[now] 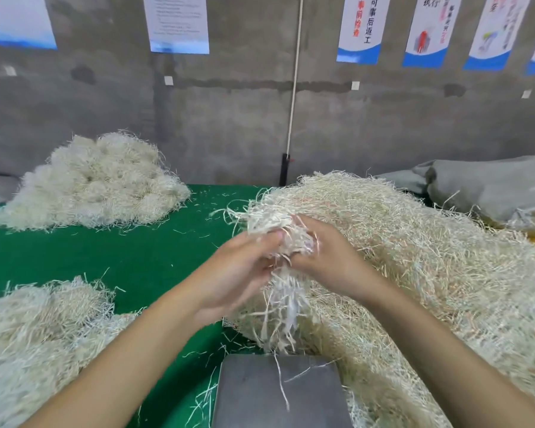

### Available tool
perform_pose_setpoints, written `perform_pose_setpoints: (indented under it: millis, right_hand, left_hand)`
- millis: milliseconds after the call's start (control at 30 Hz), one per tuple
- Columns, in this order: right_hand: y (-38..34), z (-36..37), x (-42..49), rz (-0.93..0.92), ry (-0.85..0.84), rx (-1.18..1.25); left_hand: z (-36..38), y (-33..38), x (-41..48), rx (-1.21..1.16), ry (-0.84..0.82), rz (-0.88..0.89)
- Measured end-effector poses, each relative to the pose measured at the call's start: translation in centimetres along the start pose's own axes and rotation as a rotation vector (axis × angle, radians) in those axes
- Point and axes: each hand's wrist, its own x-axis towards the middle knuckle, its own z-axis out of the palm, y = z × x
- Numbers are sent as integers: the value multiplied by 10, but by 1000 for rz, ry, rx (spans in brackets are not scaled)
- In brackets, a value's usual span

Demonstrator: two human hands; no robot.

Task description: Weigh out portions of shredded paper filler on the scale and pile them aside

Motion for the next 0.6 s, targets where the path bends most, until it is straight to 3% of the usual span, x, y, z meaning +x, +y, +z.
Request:
perform_pose_setpoints:
  millis: [100, 200, 300, 367, 467, 600]
  right_hand:
    - [2, -4, -10, -32, 122, 24]
    - [7, -6, -18, 31, 183, 12]
    - [4, -6, -25, 115, -133, -271]
    - [6, 2, -34, 126, -338, -462]
    - [17, 17, -56, 188, -474, -432]
    - [44, 23, -90, 291, -594, -527]
  left_hand:
    - [-19, -16, -21, 110, 62, 9]
    - [-28, -26, -36, 233, 252, 94]
    - [-28, -34, -48, 394, 446, 196]
    - [-21, -43, -54, 561, 374, 191]
    - [-11, -65, -62, 725, 146, 100]
    - [-8, -100, -70, 802, 102, -55]
